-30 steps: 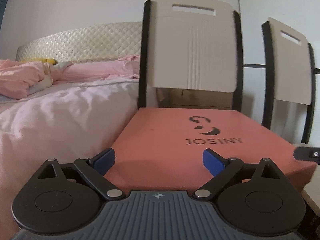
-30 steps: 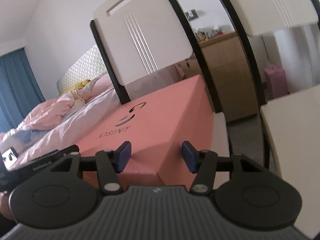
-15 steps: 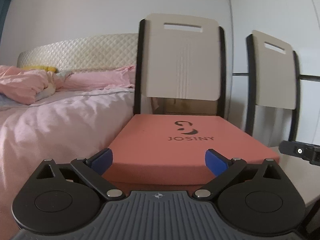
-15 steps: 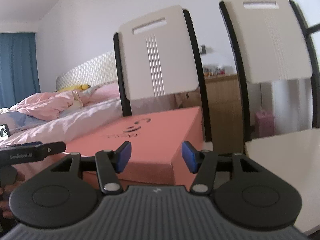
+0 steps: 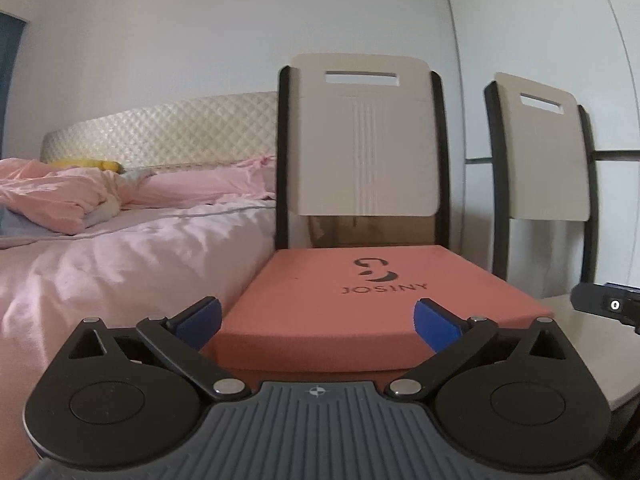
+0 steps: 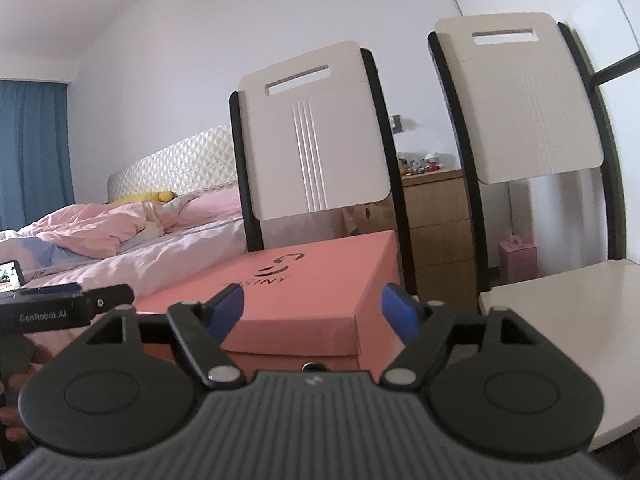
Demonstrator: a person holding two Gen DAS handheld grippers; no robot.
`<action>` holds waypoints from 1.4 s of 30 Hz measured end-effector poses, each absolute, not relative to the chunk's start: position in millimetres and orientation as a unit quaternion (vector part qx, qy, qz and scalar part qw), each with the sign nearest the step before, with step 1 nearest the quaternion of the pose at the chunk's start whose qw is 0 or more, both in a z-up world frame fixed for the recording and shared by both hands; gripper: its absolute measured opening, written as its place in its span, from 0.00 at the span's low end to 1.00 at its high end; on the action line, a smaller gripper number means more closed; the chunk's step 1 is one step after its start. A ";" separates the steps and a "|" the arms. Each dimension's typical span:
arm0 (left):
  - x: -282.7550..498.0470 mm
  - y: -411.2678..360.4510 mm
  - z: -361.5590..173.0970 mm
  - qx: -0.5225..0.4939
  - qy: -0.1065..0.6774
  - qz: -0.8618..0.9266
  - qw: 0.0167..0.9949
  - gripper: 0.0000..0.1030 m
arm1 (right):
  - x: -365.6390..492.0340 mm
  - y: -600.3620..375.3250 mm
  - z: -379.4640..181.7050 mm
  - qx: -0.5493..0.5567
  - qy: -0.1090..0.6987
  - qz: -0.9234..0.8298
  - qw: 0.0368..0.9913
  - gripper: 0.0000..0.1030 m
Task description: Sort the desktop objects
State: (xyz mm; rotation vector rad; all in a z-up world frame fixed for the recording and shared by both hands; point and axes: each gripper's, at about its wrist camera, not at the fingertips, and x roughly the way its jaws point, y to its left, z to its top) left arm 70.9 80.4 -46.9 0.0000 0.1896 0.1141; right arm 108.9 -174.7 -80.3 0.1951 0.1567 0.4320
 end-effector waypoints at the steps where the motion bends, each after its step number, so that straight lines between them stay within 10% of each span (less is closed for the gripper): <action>1: 70.3 81.4 -47.4 -0.002 0.094 0.060 0.994 1.00 | 109.0 -173.8 -80.8 0.097 0.077 0.212 0.969 0.81; 15: 67.3 91.0 -56.3 -0.019 0.090 0.100 0.991 1.00 | 115.7 -159.5 -84.6 0.078 0.081 0.193 0.975 1.00; 42: 74.0 82.6 -66.9 0.008 0.106 0.117 0.987 1.00 | 113.9 -156.6 -90.3 0.048 0.110 0.154 0.981 1.00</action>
